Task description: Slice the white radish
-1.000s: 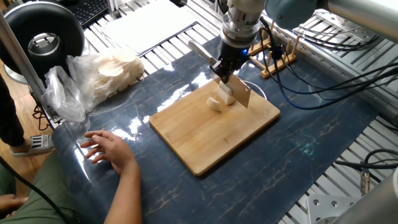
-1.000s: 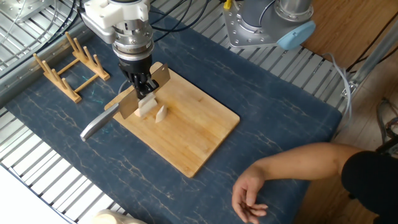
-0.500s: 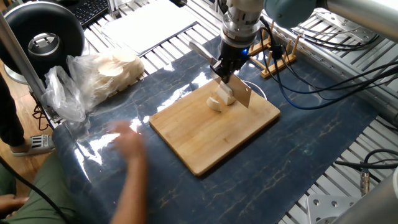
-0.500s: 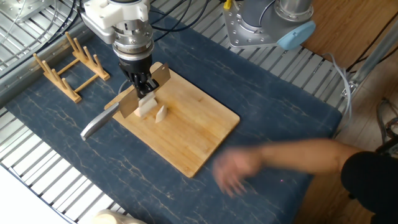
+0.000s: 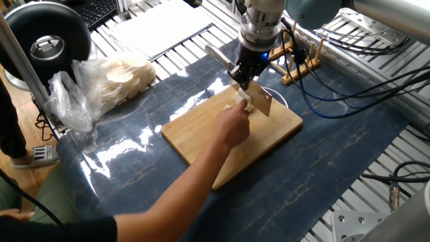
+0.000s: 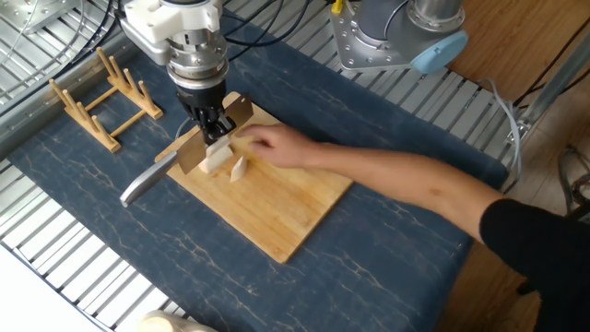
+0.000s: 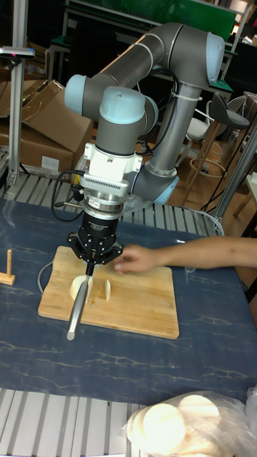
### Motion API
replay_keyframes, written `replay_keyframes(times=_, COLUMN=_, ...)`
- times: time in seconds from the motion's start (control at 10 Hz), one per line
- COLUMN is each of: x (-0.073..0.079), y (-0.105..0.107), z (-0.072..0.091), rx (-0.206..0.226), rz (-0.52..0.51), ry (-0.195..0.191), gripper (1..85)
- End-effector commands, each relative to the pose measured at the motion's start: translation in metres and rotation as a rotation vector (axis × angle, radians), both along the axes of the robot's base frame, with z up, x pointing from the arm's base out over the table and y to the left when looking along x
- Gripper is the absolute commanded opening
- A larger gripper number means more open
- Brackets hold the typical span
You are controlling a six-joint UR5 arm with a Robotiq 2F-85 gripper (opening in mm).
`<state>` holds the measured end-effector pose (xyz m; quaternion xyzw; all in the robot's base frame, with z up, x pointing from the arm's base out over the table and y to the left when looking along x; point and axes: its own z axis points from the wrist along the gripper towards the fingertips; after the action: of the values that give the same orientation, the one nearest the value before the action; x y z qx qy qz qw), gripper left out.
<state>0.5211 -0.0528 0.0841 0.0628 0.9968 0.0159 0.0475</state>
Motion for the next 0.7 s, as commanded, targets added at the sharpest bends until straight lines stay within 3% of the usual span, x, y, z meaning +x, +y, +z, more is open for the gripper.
replay_keyframes(times=0.0, x=-0.0024, y=0.0024, z=0.0007, rx=0.014, rz=-0.006, ry=0.01, gripper=1.0)
replay_keyframes(times=0.6, x=-0.0093, y=0.0041, z=0.0003, rx=0.022, rz=-0.006, ry=0.038, gripper=1.0)
